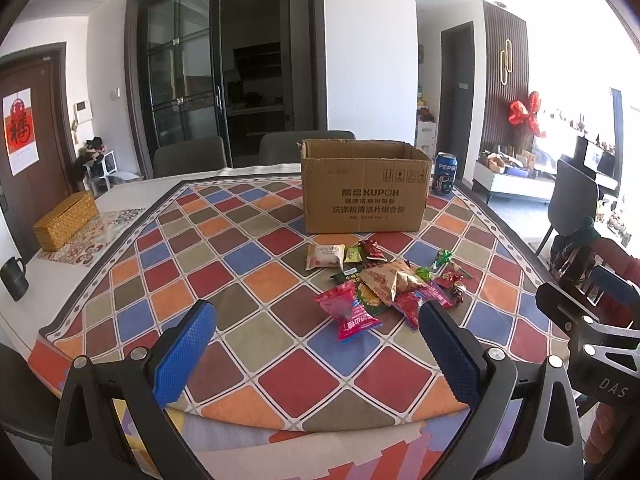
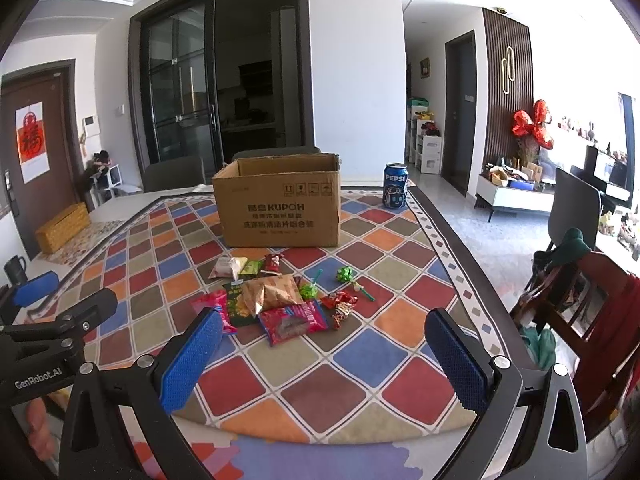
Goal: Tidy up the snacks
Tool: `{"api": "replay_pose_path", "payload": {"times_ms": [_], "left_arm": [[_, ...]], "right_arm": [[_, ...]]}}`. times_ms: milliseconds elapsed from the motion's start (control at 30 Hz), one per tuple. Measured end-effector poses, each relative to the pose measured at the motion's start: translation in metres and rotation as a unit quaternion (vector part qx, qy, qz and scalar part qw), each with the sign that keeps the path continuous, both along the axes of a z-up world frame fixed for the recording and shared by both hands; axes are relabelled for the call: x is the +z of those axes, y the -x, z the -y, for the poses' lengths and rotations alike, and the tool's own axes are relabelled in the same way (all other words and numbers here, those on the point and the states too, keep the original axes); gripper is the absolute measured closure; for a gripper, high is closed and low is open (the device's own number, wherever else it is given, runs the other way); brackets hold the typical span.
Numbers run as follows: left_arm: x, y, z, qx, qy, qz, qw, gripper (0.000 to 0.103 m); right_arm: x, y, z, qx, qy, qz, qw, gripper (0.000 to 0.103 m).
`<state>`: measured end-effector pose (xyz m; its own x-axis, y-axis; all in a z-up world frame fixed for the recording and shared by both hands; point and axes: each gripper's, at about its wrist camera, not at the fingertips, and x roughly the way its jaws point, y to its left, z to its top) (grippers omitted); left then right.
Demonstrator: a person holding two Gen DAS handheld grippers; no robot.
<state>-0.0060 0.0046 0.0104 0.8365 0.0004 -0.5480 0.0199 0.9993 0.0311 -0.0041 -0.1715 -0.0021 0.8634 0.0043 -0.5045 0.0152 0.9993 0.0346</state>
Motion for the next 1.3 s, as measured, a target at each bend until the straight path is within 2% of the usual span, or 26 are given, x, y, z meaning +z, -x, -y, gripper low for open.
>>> {"api": "replay_pose_path", "payload": {"times_ms": [1300], "left_arm": [[0.0016,0.001,-0.0002,-0.001,0.002,0.001,1.0,0.0]], "right_arm": [[-0.0018,-0.0007,-0.0044,0.007,0.001,-0.002,1.0,0.001]]}}
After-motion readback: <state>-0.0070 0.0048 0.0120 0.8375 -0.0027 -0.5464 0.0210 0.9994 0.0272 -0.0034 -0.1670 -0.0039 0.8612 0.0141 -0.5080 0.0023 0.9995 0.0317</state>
